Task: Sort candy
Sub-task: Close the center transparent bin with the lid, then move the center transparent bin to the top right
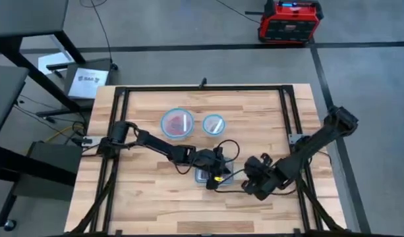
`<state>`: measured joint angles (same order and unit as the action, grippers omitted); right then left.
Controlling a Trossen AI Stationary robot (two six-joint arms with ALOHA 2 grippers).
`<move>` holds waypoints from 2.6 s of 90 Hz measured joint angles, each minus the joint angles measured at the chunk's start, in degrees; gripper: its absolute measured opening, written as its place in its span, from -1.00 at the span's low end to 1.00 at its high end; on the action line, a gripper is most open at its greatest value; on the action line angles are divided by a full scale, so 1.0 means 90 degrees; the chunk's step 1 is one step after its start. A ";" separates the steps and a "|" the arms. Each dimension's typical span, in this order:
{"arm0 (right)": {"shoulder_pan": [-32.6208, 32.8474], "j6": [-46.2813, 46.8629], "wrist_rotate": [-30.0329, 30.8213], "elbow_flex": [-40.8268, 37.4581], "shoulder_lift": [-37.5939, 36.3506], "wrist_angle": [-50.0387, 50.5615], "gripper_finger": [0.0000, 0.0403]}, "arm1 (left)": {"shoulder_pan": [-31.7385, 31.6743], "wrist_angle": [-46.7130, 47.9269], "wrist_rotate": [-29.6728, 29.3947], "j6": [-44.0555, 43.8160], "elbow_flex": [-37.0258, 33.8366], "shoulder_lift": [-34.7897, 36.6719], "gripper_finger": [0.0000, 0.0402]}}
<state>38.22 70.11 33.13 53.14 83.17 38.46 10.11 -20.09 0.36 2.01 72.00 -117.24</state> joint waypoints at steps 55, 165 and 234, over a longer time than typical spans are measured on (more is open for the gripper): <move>-0.2111 -0.5279 -0.1228 -0.0017 0.2424 -0.6495 -1.00 | 0.0536 0.5129 -0.1296 -0.0258 -0.0926 0.4482 -1.00; -0.4980 -0.7306 -0.0496 -0.2496 -0.1114 -0.1899 -1.00 | 0.0721 0.4092 -0.1297 -0.1784 -0.3654 0.6247 -1.00; -0.3412 -0.6756 -0.4085 -0.1266 -0.3342 -0.3566 -1.00 | 0.0719 0.3551 -0.1302 -0.1633 -0.3640 0.6247 -1.00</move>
<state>7.52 9.31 -3.63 41.75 53.09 6.37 16.58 11.87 -11.35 -12.69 39.24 -61.01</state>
